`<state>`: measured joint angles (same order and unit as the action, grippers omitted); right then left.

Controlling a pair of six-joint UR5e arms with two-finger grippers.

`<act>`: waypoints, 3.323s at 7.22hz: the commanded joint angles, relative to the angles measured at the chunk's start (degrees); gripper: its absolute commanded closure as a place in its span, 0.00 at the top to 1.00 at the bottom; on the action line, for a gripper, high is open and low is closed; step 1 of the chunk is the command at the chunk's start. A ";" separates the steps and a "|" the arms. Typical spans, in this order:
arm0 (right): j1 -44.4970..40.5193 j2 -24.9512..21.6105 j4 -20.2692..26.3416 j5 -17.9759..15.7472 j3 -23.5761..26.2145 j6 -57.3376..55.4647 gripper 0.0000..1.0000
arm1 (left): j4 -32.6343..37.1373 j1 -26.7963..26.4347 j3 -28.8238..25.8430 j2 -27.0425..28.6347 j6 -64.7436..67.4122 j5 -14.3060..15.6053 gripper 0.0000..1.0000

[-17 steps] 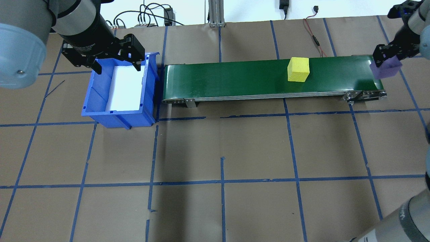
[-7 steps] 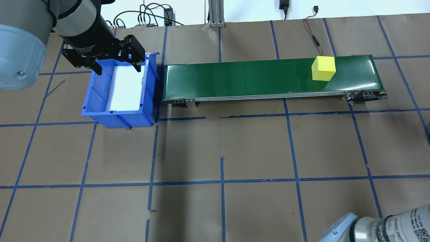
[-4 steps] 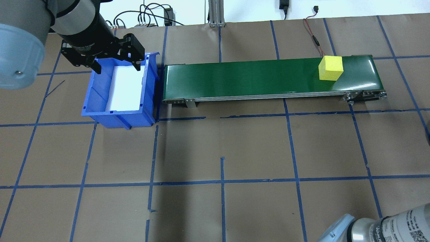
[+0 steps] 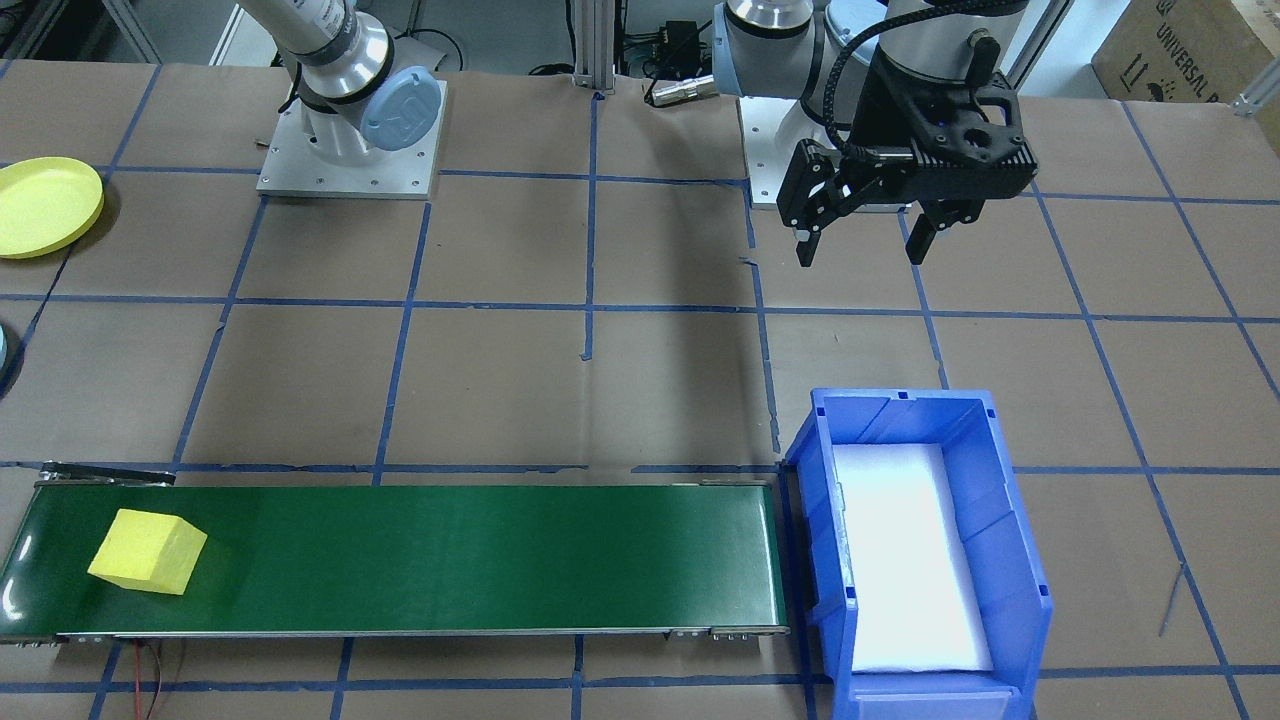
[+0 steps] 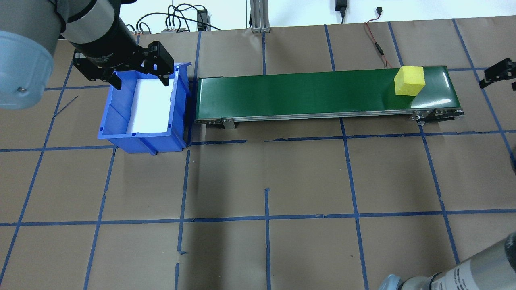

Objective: Move block left to right into plate

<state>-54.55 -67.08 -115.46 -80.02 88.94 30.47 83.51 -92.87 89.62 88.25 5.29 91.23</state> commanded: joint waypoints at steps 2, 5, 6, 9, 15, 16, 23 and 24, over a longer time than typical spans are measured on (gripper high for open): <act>-6.44 2.39 -0.47 0.65 -1.92 -16.31 1.00 | 0.51 -0.11 -0.24 -0.18 0.24 -0.09 1.00; -6.53 4.85 -5.55 5.30 -2.19 -23.00 1.00 | 0.51 -0.47 -0.06 -0.18 0.25 0.00 1.00; -6.53 5.12 -5.74 6.09 -1.93 -22.92 1.00 | 0.51 -0.47 0.03 -0.18 0.25 -0.09 1.00; -6.44 6.43 -6.80 6.36 -1.84 -22.04 1.00 | 0.60 -0.47 0.11 -0.27 0.25 0.00 1.00; -5.92 1.02 -7.33 -5.48 2.36 -12.13 0.27 | 0.60 -0.47 0.20 -0.36 0.16 0.00 1.00; -5.39 -1.19 -7.15 -9.42 4.12 -9.76 0.26 | 0.60 -0.47 0.20 -0.36 0.16 0.00 1.00; 38.13 -19.05 4.42 -11.13 26.62 21.26 0.26 | 0.60 -0.47 0.29 -0.36 0.16 0.00 1.00; 42.90 -19.22 4.63 -11.73 27.94 23.55 0.26 | 0.77 -0.47 0.38 -0.44 0.16 0.00 1.00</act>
<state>-18.86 -85.79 -112.33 -91.47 114.80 50.44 84.15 -93.34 89.95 87.86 5.45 91.23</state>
